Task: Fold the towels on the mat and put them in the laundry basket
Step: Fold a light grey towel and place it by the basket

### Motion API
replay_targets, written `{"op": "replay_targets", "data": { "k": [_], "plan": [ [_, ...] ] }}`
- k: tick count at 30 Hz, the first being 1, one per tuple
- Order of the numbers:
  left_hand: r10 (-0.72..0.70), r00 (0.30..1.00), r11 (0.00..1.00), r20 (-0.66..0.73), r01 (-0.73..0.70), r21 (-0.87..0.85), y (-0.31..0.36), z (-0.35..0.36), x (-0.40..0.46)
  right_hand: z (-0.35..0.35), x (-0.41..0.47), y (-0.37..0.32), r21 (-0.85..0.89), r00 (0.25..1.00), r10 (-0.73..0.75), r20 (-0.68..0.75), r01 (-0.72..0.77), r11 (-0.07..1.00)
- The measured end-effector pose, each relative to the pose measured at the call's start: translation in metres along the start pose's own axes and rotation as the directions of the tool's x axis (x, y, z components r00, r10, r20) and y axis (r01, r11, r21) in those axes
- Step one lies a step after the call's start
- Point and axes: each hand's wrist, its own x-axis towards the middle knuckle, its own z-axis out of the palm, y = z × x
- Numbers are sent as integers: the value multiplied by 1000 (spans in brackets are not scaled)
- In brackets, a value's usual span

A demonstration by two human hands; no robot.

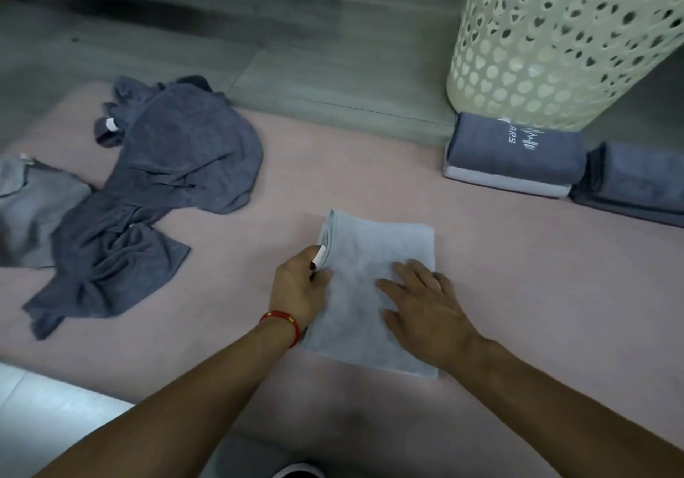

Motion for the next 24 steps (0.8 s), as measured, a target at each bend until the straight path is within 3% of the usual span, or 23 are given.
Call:
{"op": "replay_targets", "data": {
  "k": [3,6,12,16,24],
  "plan": [
    [3,1000,1000,-6,-3,9,-7,2,2,8,-2,9,-24,1000,17,0,-17,1000],
    [-9,1000,984,-14,11,180,-18,4,5,4,4,13,31,1000,6,-19,-5,999],
    [-125,992,946,12,115,303,-15,6,-1,-15,38,34,210,960,273,-66,-254,944],
    [-266,961,907,76,222,359,-8,5,8,-25,72,47,565,888,454,72,-411,715],
    [-427,889,860,165,343,377,0,-4,29,-20,100,72,740,793,562,235,-521,426]
  ]
}}
